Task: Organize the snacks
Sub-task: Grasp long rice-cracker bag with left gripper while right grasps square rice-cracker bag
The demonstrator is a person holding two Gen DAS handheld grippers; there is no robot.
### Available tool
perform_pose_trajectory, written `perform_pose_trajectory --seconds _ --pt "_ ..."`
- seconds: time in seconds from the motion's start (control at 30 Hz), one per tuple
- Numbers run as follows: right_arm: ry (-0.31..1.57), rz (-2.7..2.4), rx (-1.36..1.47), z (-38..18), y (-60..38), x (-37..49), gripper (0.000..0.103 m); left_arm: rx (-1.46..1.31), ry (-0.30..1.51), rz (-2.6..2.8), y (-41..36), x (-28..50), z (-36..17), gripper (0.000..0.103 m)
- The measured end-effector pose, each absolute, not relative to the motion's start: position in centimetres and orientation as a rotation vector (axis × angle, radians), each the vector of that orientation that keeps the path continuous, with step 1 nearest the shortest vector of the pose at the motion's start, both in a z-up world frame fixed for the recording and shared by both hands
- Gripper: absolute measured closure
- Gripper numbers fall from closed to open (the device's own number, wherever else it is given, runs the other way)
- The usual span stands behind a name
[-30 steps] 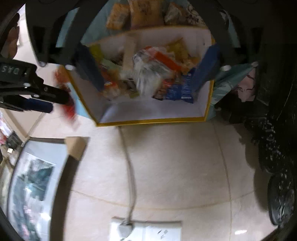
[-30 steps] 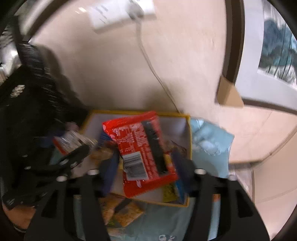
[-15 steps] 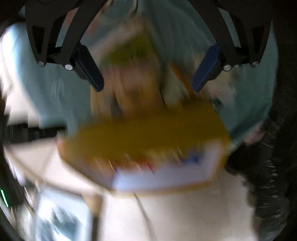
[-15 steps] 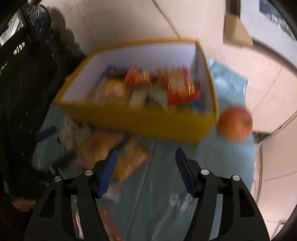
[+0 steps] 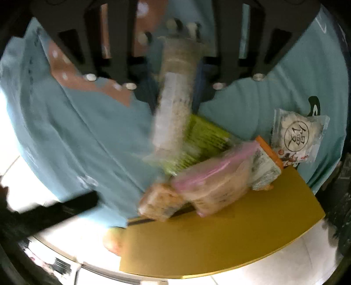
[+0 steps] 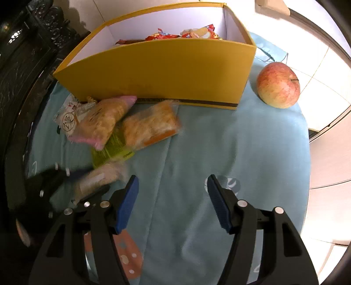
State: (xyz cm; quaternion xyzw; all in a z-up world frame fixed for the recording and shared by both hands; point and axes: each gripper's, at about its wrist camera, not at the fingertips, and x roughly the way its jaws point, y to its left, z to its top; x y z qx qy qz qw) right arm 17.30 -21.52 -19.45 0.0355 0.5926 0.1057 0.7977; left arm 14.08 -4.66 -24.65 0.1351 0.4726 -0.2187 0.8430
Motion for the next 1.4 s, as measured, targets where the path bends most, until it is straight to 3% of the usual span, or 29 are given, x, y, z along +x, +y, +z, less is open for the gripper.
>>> perform_pose_trajectory --seconds 0.23,0.4,0.5,0.6,0.8,1.2,1.4 --pt "1.258 0.211 0.106 -20.4 -18.8 20.6 0.038 0.222 1.028 -0.364 -1.3 12.0 -24.6 0.074" --pt "1.205 0.263 -0.129 -21.5 -15.4 22.6 0.036 0.183 1.041 -0.312 0.6 11.9 -24.4 0.073" --pt "1.179 0.285 -0.255 -22.4 -13.9 22.9 0.013 0.175 1.049 -0.299 0.9 12.0 -24.6 0.073" --pt "1.175 0.297 -0.286 -23.1 -13.6 23.5 0.009 0.175 1.053 -0.293 0.4 12.7 -24.9 0.073" --pt "1.244 0.302 -0.222 -24.0 -15.5 23.3 0.026 0.173 1.045 -0.289 0.1 12.7 -24.9 0.073" --pt "1.233 0.293 -0.043 -22.5 -20.8 14.5 0.027 0.133 1.011 -0.299 0.1 11.2 -23.8 0.073" --pt "1.155 0.272 0.000 -18.3 -22.8 12.6 0.027 0.134 0.945 -0.311 -0.5 11.0 -21.0 0.073"
